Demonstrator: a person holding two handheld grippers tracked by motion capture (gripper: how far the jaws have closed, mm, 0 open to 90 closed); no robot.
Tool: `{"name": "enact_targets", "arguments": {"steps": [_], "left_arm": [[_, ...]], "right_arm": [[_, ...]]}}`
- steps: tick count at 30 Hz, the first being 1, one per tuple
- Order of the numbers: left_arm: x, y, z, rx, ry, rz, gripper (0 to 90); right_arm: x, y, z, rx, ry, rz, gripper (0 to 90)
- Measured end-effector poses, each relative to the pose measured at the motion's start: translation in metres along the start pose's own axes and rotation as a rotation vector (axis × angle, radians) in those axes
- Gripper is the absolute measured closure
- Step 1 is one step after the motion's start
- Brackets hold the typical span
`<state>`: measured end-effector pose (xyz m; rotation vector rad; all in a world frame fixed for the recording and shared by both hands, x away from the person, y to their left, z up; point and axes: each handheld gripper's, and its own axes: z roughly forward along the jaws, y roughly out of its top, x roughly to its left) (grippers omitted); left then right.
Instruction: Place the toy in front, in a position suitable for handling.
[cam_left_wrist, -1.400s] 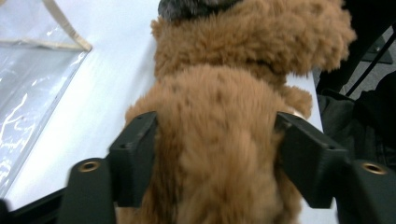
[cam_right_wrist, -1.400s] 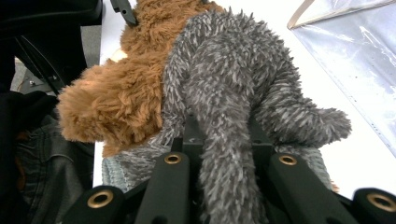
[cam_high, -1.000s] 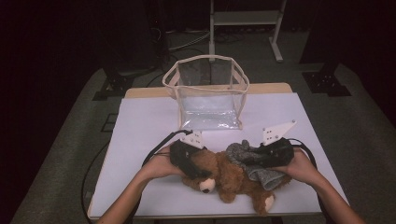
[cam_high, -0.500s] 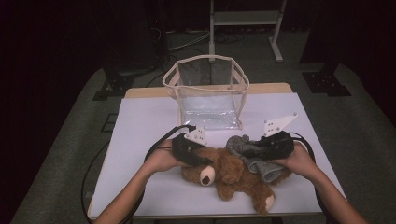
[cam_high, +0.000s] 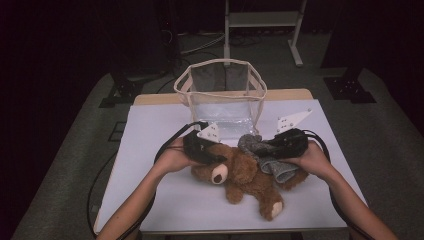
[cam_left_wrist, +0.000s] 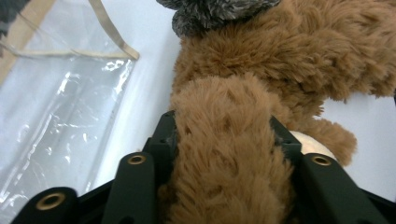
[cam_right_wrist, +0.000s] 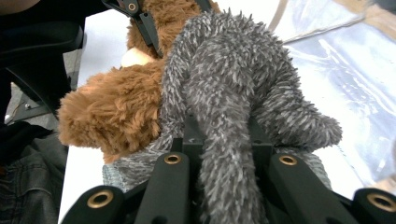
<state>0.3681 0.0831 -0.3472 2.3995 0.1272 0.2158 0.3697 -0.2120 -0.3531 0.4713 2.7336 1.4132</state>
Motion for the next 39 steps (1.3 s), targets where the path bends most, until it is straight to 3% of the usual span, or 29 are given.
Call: {"name": "enact_targets", "arguments": {"steps": [4,6,10,12,15,18,21,24,28,30,34,39], "left_arm": [[-0.003,-0.014,-0.001,0.003,-0.041,-0.028,40.8],[-0.008,-0.018,-0.003,0.007,-0.043,-0.035,31.8],[-0.013,-0.017,-0.008,0.001,-0.035,-0.028,24.0],[-0.016,-0.018,-0.01,-0.007,-0.041,-0.04,23.9],[-0.023,-0.024,-0.008,-0.012,-0.056,-0.041,33.3],[-0.032,-0.031,-0.008,-0.033,-0.053,-0.033,36.9],[-0.039,-0.035,-0.01,-0.044,-0.042,-0.022,37.9],[-0.045,-0.038,-0.012,-0.041,-0.043,0.003,38.5],[-0.052,-0.04,-0.017,-0.041,-0.044,0.015,37.7],[-0.053,-0.04,-0.019,-0.048,-0.054,0.007,34.8],[-0.05,-0.032,-0.026,-0.063,-0.07,-0.013,28.4],[-0.046,-0.026,-0.016,-0.022,-0.093,-0.029,24.4]], "right_arm": [[0.007,-0.002,0.011,0.012,0.023,-0.011,75.2],[0.015,-0.002,0.016,0.018,0.028,-0.029,75.2],[0.029,-0.002,0.016,0.029,0.023,-0.064,75.2],[0.035,-0.004,0.016,0.026,0.022,-0.068,75.2],[0.04,-0.006,0.015,0.019,0.026,-0.067,75.2],[0.043,-0.005,0.015,0.02,0.036,-0.079,75.2],[0.042,0.0,0.012,0.015,0.046,-0.086,75.2],[0.033,0.01,0.006,0.01,0.021,-0.078,75.1],[0.023,0.011,0.014,0.017,0.033,-0.044,75.0],[0.027,0.007,0.021,0.008,0.056,-0.041,75.0],[0.037,0.0,0.023,-0.003,0.058,-0.047,75.0],[0.044,-0.004,0.019,-0.009,0.057,-0.059,75.0]]}}
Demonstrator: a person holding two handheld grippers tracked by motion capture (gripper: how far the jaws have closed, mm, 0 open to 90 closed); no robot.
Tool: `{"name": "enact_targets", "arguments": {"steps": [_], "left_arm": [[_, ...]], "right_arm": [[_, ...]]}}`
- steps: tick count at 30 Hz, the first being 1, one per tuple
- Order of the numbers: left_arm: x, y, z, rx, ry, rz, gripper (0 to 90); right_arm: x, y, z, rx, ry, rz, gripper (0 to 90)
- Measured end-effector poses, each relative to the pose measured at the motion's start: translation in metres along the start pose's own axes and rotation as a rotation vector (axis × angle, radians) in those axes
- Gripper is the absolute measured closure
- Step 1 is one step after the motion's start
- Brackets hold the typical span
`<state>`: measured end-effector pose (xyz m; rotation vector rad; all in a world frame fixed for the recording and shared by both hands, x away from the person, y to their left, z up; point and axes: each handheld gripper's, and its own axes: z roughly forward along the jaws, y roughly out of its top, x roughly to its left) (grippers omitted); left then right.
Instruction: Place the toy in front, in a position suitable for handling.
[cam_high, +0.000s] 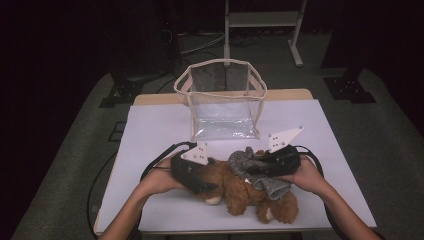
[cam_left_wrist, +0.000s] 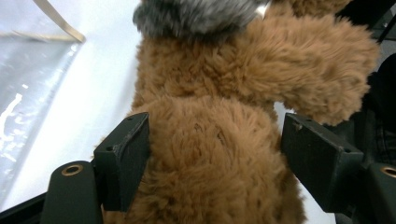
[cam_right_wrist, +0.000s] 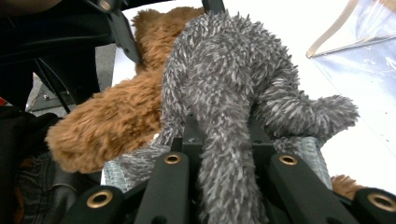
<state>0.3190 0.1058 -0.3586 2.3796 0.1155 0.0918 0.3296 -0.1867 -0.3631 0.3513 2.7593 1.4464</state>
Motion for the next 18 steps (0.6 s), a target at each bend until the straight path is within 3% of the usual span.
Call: {"name": "enact_targets", "arguments": {"steps": [5,8,12,15,18], "left_arm": [[-0.003,-0.008,0.004,0.003,-0.016,-0.001,29.8],[-0.007,-0.011,-0.001,-0.008,-0.032,0.001,30.5],[-0.003,-0.002,-0.001,0.005,-0.023,-0.01,21.7],[0.002,0.003,0.003,0.017,-0.028,-0.006,15.7],[0.011,0.007,0.015,0.056,-0.034,-0.031,9.1]], "right_arm": [[-0.001,0.003,-0.012,-0.004,-0.025,-0.013,74.8],[-0.004,0.0,-0.016,-0.019,-0.025,0.011,74.6],[0.0,-0.008,-0.005,-0.015,0.005,0.022,74.7],[0.001,-0.01,-0.004,-0.015,0.0,0.025,74.7],[0.001,-0.012,-0.005,-0.019,0.005,0.028,74.8]]}}
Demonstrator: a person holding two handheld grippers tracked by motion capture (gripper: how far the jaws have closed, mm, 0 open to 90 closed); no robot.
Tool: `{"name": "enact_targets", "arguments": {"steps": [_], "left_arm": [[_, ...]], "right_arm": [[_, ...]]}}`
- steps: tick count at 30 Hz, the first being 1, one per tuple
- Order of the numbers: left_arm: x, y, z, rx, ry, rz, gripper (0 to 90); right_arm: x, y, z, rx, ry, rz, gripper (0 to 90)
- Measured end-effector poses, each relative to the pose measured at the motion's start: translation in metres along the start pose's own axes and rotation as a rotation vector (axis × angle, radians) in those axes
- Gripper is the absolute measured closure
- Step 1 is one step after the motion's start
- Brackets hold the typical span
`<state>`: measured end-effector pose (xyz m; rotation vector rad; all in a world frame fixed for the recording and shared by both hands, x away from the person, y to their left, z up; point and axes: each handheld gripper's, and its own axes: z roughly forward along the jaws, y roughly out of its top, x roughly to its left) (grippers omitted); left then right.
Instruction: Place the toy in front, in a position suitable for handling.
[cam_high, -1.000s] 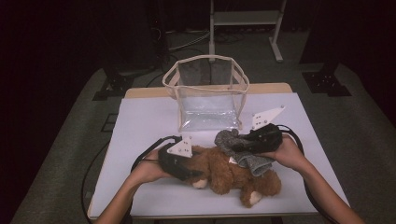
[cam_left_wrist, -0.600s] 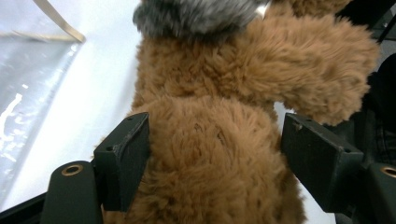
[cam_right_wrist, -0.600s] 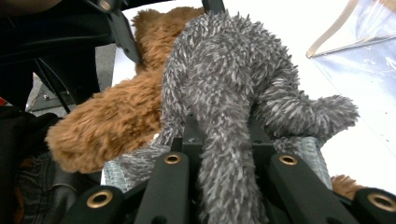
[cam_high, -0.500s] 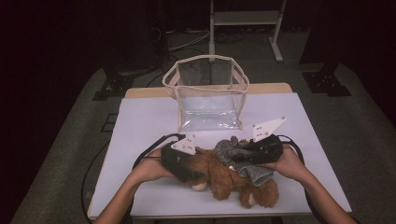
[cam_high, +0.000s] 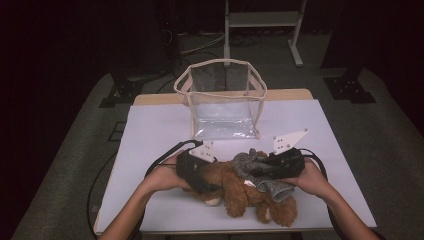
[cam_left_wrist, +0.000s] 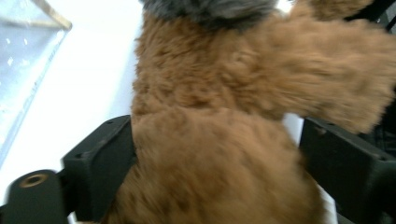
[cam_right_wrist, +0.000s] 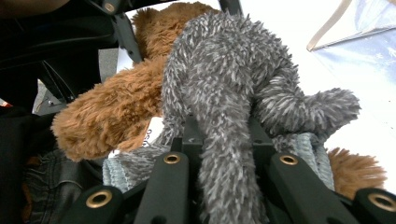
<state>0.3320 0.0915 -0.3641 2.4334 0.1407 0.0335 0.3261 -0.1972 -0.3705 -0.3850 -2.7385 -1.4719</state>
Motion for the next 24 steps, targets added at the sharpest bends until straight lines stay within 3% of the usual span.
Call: {"name": "enact_targets", "arguments": {"steps": [7,9,10,11,13,14,15,16,20,22,23,24], "left_arm": [[0.01,0.001,0.019,0.05,-0.019,-0.032,3.3],[0.011,0.006,0.025,0.091,-0.014,-0.012,11.6],[0.011,0.006,0.025,0.091,-0.014,-0.012,22.8],[0.011,0.009,0.022,0.095,0.008,0.003,34.3],[0.01,0.01,0.019,0.085,0.024,0.008,43.7],[0.011,0.01,0.016,0.057,0.067,0.023,46.9],[0.011,0.01,0.016,0.057,0.067,0.023,48.4],[0.013,0.01,0.015,0.026,0.1,0.021,50.5],[0.022,0.013,0.011,-0.025,0.15,0.006,52.1],[0.028,0.017,0.006,-0.041,0.193,0.011,52.2],[0.028,0.017,0.006,-0.041,0.193,0.011,52.1],[0.033,0.019,0.0,-0.04,0.233,0.021,52.0]], "right_arm": [[-0.006,-0.003,0.0,-0.008,0.004,0.016,74.8],[-0.008,-0.003,0.0,-0.009,0.001,0.018,74.7],[-0.008,-0.003,0.0,-0.009,0.001,0.018,74.7],[-0.01,-0.002,0.0,-0.002,-0.013,0.022,74.7],[-0.014,-0.002,-0.003,-0.011,-0.02,0.029,74.6],[-0.017,-0.002,-0.005,-0.014,-0.026,0.035,74.6],[-0.017,-0.002,-0.005,-0.014,-0.026,0.035,74.6],[-0.023,0.0,-0.008,-0.02,-0.027,0.044,74.6],[-0.032,0.009,-0.012,-0.001,-0.048,0.037,74.5],[-0.037,0.015,-0.014,0.001,-0.059,0.035,74.5],[-0.037,0.015,-0.014,0.001,-0.059,0.035,74.5],[-0.044,0.023,-0.015,-0.004,-0.066,0.038,74.5]]}}
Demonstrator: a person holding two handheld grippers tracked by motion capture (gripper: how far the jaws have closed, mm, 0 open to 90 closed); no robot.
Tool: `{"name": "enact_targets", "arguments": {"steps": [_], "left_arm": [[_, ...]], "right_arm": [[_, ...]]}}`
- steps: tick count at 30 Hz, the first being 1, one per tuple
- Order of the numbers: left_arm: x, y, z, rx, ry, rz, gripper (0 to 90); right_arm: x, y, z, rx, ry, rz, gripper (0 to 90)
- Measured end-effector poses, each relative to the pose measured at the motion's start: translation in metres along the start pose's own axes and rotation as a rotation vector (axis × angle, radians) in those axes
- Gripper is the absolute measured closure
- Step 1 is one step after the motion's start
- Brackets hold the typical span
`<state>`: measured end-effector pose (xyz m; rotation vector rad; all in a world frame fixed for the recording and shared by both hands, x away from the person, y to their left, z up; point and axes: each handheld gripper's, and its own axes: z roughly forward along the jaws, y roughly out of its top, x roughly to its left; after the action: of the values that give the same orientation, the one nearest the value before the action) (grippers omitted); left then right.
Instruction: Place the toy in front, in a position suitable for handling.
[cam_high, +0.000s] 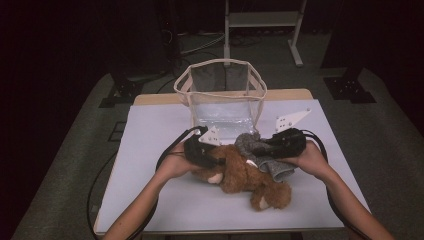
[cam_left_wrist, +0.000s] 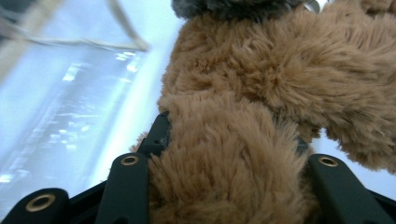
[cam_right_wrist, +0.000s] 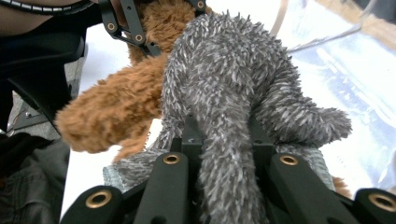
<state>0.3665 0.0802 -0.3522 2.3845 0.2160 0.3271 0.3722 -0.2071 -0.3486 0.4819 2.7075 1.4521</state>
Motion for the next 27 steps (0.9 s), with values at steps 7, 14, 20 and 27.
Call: {"name": "enact_targets", "arguments": {"steps": [7,14,20,27], "left_arm": [[0.006,-0.01,-0.002,-0.002,0.006,-0.009,45.5],[-0.004,-0.025,-0.01,-0.009,-0.051,-0.014,25.1],[-0.002,-0.023,-0.026,-0.023,-0.069,-0.029,21.5],[-0.008,-0.038,-0.018,-0.017,-0.105,-0.048,30.0]], "right_arm": [[-0.008,0.01,0.009,0.011,0.002,-0.004,74.5],[0.013,-0.007,0.026,0.003,0.042,-0.027,74.9],[0.027,-0.018,0.025,-0.013,0.049,-0.038,75.0],[0.034,-0.011,0.019,0.023,0.046,-0.077,75.0]]}}
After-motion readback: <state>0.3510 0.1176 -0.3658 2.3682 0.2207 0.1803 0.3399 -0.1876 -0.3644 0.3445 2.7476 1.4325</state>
